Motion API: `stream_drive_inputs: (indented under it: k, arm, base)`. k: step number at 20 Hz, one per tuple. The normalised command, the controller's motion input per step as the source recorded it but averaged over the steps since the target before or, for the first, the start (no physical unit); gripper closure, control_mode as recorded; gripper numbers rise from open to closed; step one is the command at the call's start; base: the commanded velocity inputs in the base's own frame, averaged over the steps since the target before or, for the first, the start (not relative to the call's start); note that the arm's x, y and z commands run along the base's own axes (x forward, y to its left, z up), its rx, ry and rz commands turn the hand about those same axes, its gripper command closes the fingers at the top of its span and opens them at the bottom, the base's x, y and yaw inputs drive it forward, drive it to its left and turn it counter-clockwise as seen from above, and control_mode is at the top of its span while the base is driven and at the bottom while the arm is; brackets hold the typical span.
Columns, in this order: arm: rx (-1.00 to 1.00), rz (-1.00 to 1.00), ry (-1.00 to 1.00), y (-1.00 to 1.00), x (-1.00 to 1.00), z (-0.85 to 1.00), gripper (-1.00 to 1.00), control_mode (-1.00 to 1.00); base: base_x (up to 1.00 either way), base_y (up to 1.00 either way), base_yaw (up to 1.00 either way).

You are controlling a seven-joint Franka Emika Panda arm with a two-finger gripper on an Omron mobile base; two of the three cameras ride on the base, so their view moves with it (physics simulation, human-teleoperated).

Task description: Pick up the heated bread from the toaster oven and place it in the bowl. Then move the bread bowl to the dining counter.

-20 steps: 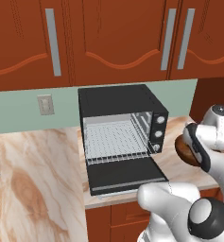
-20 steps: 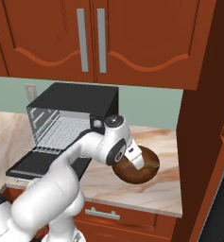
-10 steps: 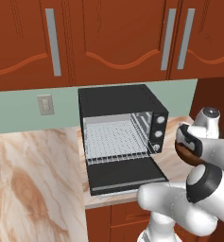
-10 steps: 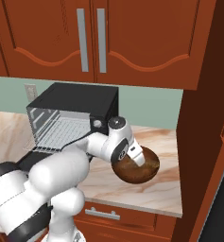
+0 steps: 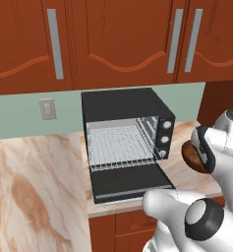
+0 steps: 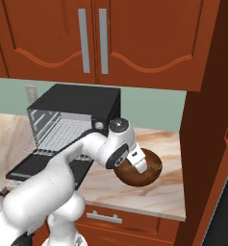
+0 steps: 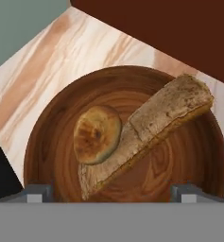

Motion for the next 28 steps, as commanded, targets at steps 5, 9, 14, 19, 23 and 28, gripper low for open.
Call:
stream_drive_inputs:
  k: [5,9,14,19,23,28]
  arm:
    - [0.18,-0.12,0.07,-0.06,-0.82,0.24,-1.0,-1.0]
    - [0.13,-0.16,0.22,-0.09,-0.15,-0.12,-1.0,-1.0]
    - [0.0,-0.03,0.05,-0.08,0.01,-0.43,-1.0,-1.0]
    - [0.0,0.0,0.01,-0.13,0.04,-0.28,-1.0,-1.0]
    - [0.0,0.0,0.0,-0.01,0.23,-0.23,-1.0,-1.0]
    - [0.0,0.0,0.0,0.0,0.33,-0.26,-1.0,-1.0]
  base:
    - [0.0,0.0,0.0]
    - [0.0,0.0,0.0]
    - [0.0,0.0,0.0]
    - [0.0,0.0,0.0]
    - [0.0,0.0,0.0]
    - [0.0,0.0,0.0]
